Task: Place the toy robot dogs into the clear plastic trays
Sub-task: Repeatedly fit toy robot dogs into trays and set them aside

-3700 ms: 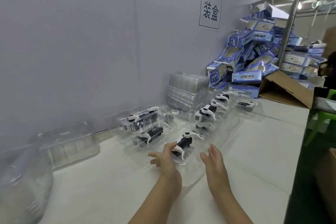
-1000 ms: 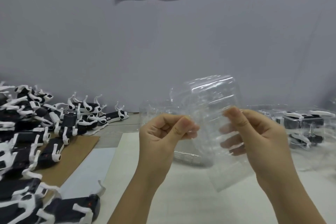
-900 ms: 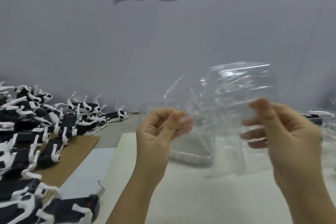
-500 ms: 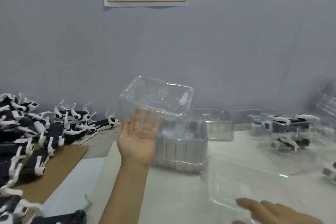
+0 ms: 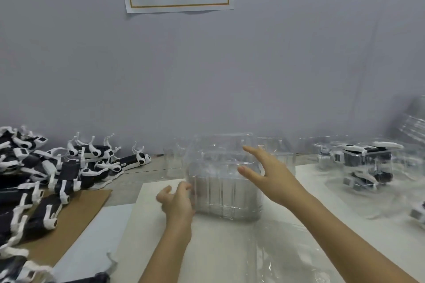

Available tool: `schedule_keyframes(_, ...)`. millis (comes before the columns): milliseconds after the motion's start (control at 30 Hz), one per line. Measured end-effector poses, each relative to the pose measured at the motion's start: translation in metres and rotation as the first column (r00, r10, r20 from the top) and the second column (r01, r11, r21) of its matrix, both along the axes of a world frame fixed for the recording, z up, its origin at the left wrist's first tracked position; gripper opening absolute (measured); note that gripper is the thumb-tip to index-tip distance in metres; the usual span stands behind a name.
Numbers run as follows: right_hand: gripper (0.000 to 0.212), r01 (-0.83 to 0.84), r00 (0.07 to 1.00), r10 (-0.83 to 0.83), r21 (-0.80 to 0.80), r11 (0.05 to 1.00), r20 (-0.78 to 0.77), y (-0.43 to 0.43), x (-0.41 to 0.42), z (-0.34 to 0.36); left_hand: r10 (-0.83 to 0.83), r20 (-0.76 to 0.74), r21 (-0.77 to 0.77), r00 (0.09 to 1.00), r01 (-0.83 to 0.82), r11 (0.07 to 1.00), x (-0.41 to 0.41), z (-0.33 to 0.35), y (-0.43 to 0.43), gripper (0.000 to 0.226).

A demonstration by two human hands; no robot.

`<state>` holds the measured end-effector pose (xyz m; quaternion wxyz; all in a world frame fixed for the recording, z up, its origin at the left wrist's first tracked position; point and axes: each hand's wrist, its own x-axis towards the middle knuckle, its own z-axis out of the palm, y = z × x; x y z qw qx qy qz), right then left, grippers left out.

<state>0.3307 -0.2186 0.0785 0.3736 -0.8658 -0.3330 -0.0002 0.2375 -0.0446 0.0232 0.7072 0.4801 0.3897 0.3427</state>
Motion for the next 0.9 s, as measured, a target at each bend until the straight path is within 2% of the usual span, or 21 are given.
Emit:
schedule_keyframes(67,0.069,0.015,1.0,-0.014,-0.091,0.996,0.012,-0.002,0.01,-0.006,0.103,0.112,0.228,0.988,-0.126,0.966,0.001,0.006,0.009,0.058)
schedule_keyframes(100,0.071,0.03,0.999,-0.027,-0.143,0.989,0.019,-0.004,0.012,-0.008,0.051,0.156,0.368,0.986,-0.106,0.924,0.005,0.01,0.014,0.066)
schedule_keyframes(167,0.079,0.04,0.999,-0.036,-0.256,0.966,0.02,-0.008,0.014,-0.012,-0.177,0.053,0.559,0.983,0.118,0.82,0.019,0.017,0.019,0.07)
schedule_keyframes(233,0.091,0.026,1.0,-0.029,-0.338,0.941,-0.005,-0.011,0.012,-0.018,-0.331,-0.086,0.558,0.94,0.321,0.765,0.03,0.012,0.021,0.054)
schedule_keyframes(267,0.095,0.011,1.0,-0.02,-0.366,0.931,-0.02,-0.013,0.01,-0.02,-0.344,-0.101,0.546,0.934,0.341,0.766,0.034,0.005,0.021,0.046)
schedule_keyframes(367,0.104,-0.026,0.998,0.001,-0.418,0.908,-0.059,-0.015,0.013,-0.022,-0.282,-0.086,0.534,0.956,0.283,0.796,0.033,-0.008,0.016,0.038)
schedule_keyframes(467,0.107,-0.151,0.96,0.062,-0.318,0.936,-0.273,-0.023,0.014,-0.009,-0.291,-0.09,0.501,0.953,0.296,0.813,0.027,-0.004,0.012,0.036)
schedule_keyframes(533,0.102,-0.144,0.956,0.08,-0.211,0.967,-0.284,-0.038,0.011,-0.001,-0.29,-0.095,0.507,0.952,0.297,0.809,0.021,-0.001,0.009,0.043)
schedule_keyframes(600,0.091,-0.035,0.975,0.007,-0.12,0.992,-0.221,-0.063,0.008,0.001,-0.26,-0.086,0.519,0.962,0.266,0.812,0.014,-0.007,0.005,0.058)
schedule_keyframes(633,0.083,0.025,0.979,-0.05,-0.128,0.992,-0.199,-0.079,0.008,-0.001,-0.253,-0.059,0.52,0.966,0.246,0.818,0.01,-0.011,0.0,0.069)
schedule_keyframes(700,0.068,0.102,0.971,-0.154,-0.266,0.958,-0.185,-0.114,0.006,-0.011,-0.266,-0.007,0.543,0.964,0.227,0.808,0.002,-0.019,-0.014,0.095)
schedule_keyframes(733,0.063,0.115,0.962,-0.187,-0.327,0.938,-0.198,-0.129,0.004,-0.018,-0.262,-0.027,0.587,0.965,0.227,0.777,-0.001,-0.022,-0.019,0.107)
schedule_keyframes(800,0.051,0.115,0.932,-0.205,-0.291,0.95,-0.299,-0.148,-0.003,-0.032,-0.218,-0.102,0.67,0.971,0.229,0.706,0.0,-0.03,-0.02,0.118)
schedule_keyframes(900,0.035,0.135,0.853,-0.127,-0.022,0.991,-0.505,-0.146,-0.021,-0.045,-0.193,-0.129,0.651,0.973,0.23,0.724,0.008,-0.03,-0.019,0.121)
